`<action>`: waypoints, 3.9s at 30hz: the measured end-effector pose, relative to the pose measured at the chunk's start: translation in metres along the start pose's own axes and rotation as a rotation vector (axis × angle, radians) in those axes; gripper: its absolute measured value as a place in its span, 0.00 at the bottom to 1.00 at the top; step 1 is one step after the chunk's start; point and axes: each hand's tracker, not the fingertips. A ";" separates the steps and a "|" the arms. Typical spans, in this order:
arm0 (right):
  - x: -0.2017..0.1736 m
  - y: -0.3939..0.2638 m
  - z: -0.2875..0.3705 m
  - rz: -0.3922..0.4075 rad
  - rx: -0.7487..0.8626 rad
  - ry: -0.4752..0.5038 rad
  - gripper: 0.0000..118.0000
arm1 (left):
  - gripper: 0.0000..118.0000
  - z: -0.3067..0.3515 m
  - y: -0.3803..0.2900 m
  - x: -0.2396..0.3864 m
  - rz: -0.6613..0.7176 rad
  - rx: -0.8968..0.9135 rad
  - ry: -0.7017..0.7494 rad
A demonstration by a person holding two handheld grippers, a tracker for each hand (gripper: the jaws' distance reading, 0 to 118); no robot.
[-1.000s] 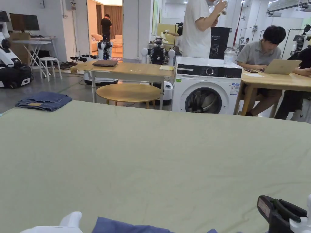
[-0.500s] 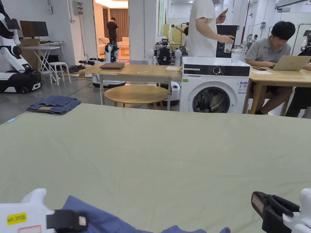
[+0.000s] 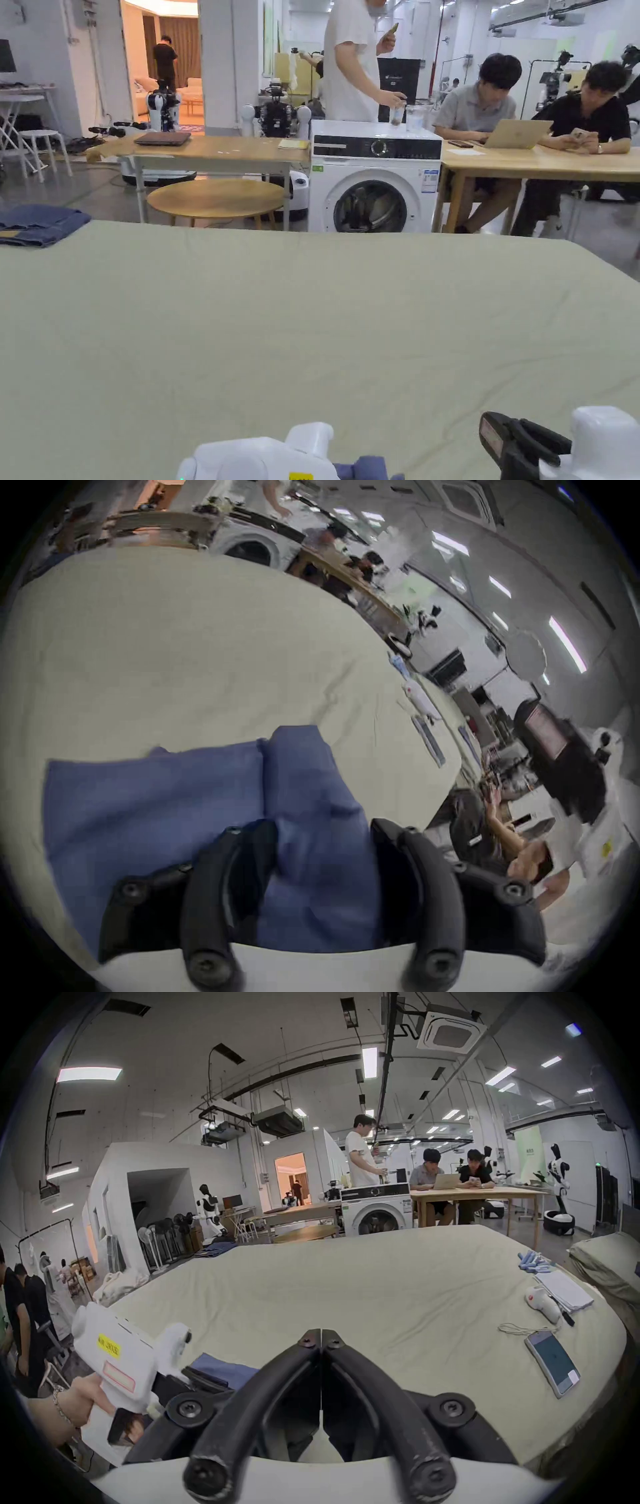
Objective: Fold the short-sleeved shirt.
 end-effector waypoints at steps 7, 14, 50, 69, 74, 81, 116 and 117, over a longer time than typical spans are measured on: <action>0.013 -0.002 0.008 -0.016 0.011 -0.030 0.00 | 0.53 0.053 0.006 0.013 -0.106 0.162 0.097; 0.005 -0.005 -0.003 -0.044 0.016 0.003 0.00 | 0.05 0.076 -0.014 0.041 -0.394 0.423 0.404; -0.059 -0.088 -0.126 -0.002 -0.612 0.193 0.00 | 0.01 0.159 -0.075 -0.125 0.337 0.417 -0.016; -0.049 -0.095 -0.128 -0.051 -0.597 0.219 0.00 | 0.23 0.037 -0.045 -0.165 0.590 0.061 -0.364; -0.041 -0.094 -0.123 -0.129 -0.570 0.251 0.00 | 0.20 0.043 -0.049 -0.170 0.631 0.057 -0.398; -0.026 -0.068 -0.102 -0.189 -0.484 0.260 0.00 | 0.19 0.080 -0.034 -0.168 0.548 0.082 -0.346; -0.077 -0.034 -0.138 -0.111 -0.449 0.294 0.00 | 0.61 0.333 -0.008 -0.145 0.152 0.637 0.376; -0.075 -0.033 -0.134 -0.119 -0.437 0.294 0.00 | 0.60 0.320 -0.003 -0.128 0.109 0.637 0.354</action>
